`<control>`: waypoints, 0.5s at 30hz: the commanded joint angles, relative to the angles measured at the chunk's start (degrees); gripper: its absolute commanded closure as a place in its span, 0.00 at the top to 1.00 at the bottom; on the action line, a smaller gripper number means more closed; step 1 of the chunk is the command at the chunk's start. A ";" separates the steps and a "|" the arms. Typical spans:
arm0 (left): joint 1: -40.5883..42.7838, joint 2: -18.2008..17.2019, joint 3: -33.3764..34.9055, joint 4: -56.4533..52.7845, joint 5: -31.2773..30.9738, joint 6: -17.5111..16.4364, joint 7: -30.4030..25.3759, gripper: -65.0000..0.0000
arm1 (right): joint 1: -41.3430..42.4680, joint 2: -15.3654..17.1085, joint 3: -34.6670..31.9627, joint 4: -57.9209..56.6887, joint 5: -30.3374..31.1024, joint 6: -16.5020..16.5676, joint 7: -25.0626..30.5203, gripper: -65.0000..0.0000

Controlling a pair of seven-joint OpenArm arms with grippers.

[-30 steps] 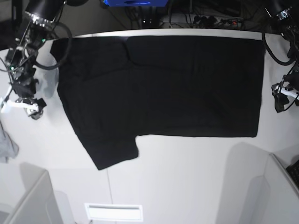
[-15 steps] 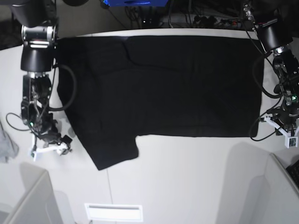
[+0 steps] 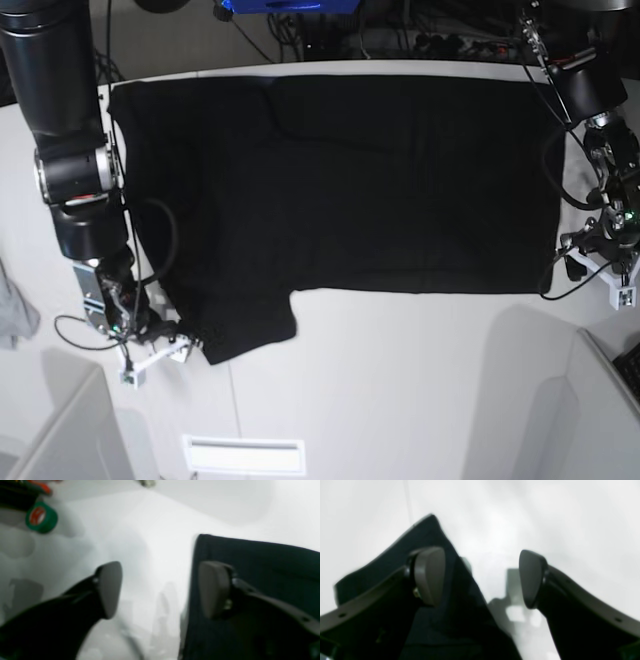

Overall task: Fold the T-shirt properly
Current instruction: 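Reach both grippers to the hem corners and grasp them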

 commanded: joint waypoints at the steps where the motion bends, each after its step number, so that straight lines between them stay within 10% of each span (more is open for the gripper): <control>1: -0.98 -1.15 -0.32 0.78 -0.17 0.21 -1.12 0.79 | 2.04 0.15 -0.44 0.24 0.41 0.68 0.86 0.67; 15: -1.16 -0.98 -0.32 0.08 -0.17 0.21 -1.30 0.78 | -2.27 -2.40 -2.03 0.32 0.41 0.68 0.77 0.58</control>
